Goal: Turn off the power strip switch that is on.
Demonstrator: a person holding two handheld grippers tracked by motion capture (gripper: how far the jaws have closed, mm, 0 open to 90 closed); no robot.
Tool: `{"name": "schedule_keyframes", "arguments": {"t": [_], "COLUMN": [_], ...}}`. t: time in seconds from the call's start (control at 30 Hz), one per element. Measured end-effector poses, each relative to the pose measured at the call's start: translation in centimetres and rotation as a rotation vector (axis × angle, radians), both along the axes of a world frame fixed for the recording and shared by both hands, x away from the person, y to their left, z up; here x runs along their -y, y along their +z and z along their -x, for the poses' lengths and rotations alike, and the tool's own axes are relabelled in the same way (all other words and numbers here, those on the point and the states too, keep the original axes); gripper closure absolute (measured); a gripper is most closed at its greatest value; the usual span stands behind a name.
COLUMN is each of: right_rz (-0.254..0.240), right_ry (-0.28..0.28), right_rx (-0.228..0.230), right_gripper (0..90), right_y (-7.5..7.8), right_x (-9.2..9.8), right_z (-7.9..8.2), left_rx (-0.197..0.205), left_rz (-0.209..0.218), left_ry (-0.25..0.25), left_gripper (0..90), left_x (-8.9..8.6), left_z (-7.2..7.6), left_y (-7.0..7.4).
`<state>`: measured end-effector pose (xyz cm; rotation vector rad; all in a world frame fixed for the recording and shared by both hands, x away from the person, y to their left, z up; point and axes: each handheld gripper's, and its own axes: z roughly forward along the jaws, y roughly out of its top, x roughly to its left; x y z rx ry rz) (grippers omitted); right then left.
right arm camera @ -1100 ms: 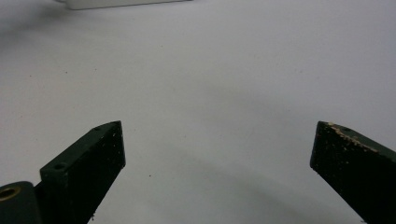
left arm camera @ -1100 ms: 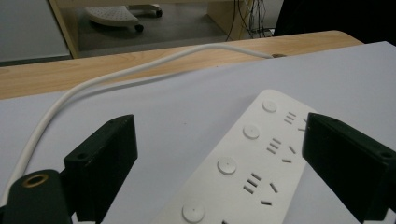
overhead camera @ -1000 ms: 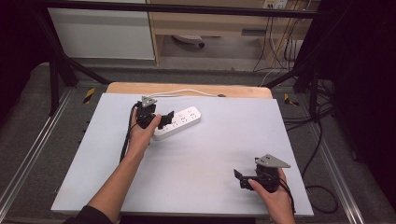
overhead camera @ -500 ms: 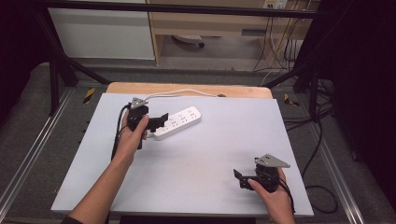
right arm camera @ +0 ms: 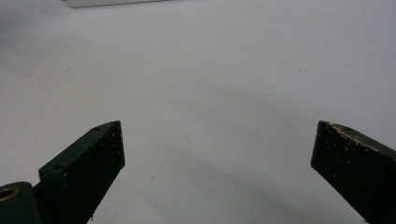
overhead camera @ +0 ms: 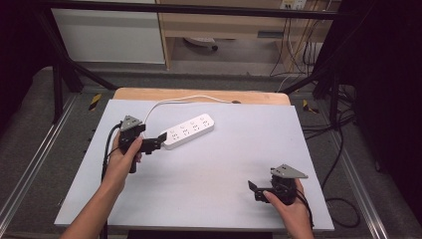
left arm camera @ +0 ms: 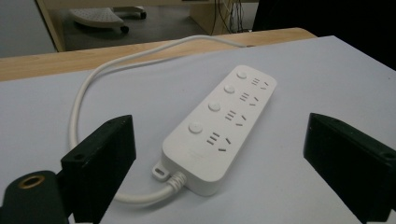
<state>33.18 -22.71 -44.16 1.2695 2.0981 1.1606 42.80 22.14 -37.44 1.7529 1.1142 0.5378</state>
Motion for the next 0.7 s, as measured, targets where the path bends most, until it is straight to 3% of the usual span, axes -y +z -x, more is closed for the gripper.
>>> {"name": "schedule_keyframes", "arguments": {"t": [0.37, 0.7], "right_rz": [-0.001, 0.001], "right_ry": [-0.003, -0.007], "right_rx": [-0.001, -0.001], "right_gripper": [3.6, 3.6], "right_y": [0.0, 0.0], "right_x": [0.1, 0.0], "right_z": [0.0, 0.0], "left_rx": [0.018, 0.028], "left_rz": [0.009, 0.021], "left_ry": [-0.042, -0.043], "left_gripper": [8.3, 7.8], "left_x": [-1.2, -3.4], "left_z": [3.3, 6.3], "left_y": [0.2, -0.2]}}
